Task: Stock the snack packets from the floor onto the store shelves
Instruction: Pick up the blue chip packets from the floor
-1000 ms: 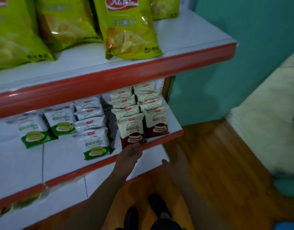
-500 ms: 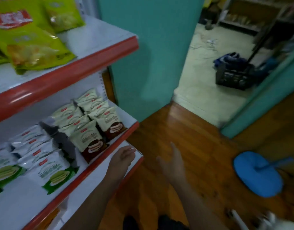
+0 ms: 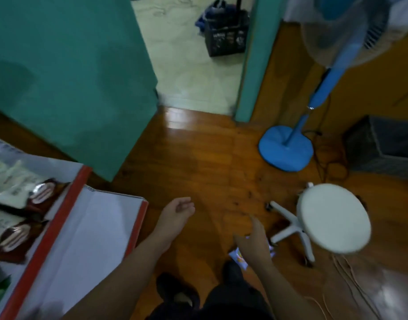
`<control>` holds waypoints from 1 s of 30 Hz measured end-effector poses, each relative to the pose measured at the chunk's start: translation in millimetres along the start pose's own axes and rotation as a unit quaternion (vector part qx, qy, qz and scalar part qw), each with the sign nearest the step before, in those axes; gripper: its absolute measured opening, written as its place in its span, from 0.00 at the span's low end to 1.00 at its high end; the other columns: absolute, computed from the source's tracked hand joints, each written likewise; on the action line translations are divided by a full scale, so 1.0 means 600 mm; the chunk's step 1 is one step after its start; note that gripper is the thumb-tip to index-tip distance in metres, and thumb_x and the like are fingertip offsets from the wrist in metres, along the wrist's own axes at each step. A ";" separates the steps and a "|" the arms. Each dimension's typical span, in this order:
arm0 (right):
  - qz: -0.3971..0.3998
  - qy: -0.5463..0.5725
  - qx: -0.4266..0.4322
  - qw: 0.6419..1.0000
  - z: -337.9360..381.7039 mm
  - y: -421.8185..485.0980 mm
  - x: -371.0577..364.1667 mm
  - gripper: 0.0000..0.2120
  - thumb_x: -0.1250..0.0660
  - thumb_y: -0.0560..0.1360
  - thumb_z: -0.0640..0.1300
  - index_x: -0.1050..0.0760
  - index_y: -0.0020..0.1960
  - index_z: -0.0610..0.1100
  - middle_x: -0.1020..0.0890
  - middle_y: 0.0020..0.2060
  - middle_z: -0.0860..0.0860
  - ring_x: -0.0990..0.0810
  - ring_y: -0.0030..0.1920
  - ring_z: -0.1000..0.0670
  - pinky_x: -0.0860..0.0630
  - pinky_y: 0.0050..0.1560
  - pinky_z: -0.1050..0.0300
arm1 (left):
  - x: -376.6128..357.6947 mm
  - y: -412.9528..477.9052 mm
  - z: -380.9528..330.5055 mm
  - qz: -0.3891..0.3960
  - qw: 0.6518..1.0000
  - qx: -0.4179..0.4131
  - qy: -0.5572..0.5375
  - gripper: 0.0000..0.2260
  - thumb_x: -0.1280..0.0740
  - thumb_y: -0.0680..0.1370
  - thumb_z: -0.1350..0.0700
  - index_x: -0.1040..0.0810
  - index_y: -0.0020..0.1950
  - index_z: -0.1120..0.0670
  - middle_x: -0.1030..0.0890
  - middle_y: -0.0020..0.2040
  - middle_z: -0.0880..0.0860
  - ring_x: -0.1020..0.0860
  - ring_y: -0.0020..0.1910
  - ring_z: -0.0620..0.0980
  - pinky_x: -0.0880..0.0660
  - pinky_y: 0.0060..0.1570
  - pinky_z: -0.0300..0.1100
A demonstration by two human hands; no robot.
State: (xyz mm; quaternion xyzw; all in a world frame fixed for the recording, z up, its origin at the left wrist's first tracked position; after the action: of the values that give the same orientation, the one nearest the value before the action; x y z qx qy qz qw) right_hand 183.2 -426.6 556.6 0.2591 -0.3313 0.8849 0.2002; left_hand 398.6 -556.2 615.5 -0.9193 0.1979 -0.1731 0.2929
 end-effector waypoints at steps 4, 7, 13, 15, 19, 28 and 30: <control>0.000 0.036 -0.101 0.994 -0.139 0.009 0.090 0.35 0.29 0.74 0.47 0.39 0.75 0.40 0.34 0.72 0.42 0.33 0.70 0.41 0.32 0.64 0.48 | -0.157 0.021 -0.003 0.037 0.998 0.039 0.020 0.16 0.34 0.82 0.55 0.27 0.70 0.51 0.23 0.59 0.47 0.25 0.53 0.40 0.27 0.56 0.42; -0.006 0.056 -0.143 0.988 -0.220 0.018 0.151 0.32 0.29 0.73 0.49 0.36 0.73 0.42 0.30 0.69 0.42 0.28 0.66 0.42 0.28 0.59 0.50 | -0.256 0.026 0.006 0.069 0.994 0.065 0.047 0.17 0.34 0.82 0.55 0.27 0.70 0.52 0.23 0.59 0.48 0.25 0.55 0.44 0.27 0.56 0.43; -0.054 0.140 -0.242 0.959 -0.330 0.015 0.221 0.32 0.31 0.75 0.49 0.37 0.74 0.40 0.30 0.70 0.41 0.31 0.69 0.41 0.31 0.62 0.50 | -0.375 0.053 0.019 0.129 0.979 0.097 0.122 0.16 0.34 0.82 0.54 0.27 0.69 0.53 0.25 0.52 0.44 0.26 0.47 0.40 0.26 0.56 0.46; -0.063 0.151 -0.269 0.949 -0.356 0.012 0.219 0.32 0.31 0.76 0.49 0.38 0.74 0.39 0.32 0.71 0.40 0.32 0.69 0.40 0.33 0.62 0.51 | -0.402 0.071 0.028 0.144 0.973 0.107 0.146 0.16 0.34 0.82 0.54 0.28 0.69 0.54 0.26 0.50 0.44 0.26 0.47 0.41 0.26 0.54 0.45; -0.066 0.183 -0.344 0.919 -0.405 0.018 0.194 0.33 0.31 0.75 0.53 0.37 0.74 0.40 0.29 0.69 0.40 0.30 0.68 0.39 0.32 0.65 0.49 | -0.445 0.130 0.054 0.175 0.957 0.131 0.192 0.17 0.34 0.82 0.54 0.28 0.71 0.54 0.25 0.60 0.52 0.25 0.57 0.50 0.26 0.53 0.45; -0.065 0.242 -0.485 0.838 -0.531 0.022 0.020 0.28 0.31 0.74 0.50 0.32 0.71 0.45 0.25 0.65 0.44 0.25 0.63 0.43 0.27 0.62 0.48 | -0.537 0.326 0.242 0.217 0.916 0.233 0.245 0.17 0.33 0.81 0.54 0.28 0.69 0.53 0.25 0.63 0.56 0.24 0.62 0.56 0.24 0.59 0.50; -0.040 0.251 -0.497 0.830 -0.554 0.037 -0.034 0.25 0.31 0.74 0.49 0.30 0.69 0.46 0.23 0.64 0.44 0.24 0.61 0.43 0.26 0.62 0.44 | -0.544 0.368 0.296 0.204 0.914 0.252 0.244 0.16 0.33 0.81 0.55 0.26 0.68 0.54 0.24 0.60 0.56 0.23 0.60 0.55 0.23 0.58 0.49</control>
State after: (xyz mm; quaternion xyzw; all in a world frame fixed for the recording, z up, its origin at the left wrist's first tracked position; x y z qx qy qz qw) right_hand 79.2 -216.3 318.8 -0.0934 -0.6542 0.6263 0.4135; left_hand 136.4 -486.5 278.6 -0.6836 0.3962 -0.3729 0.4865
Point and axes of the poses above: each hand's wrist, its own y-axis towards the middle knuckle, its own x-axis out of the back of the hand, z = x × y, the point moved 10 cm from there along y, towards the middle knuckle
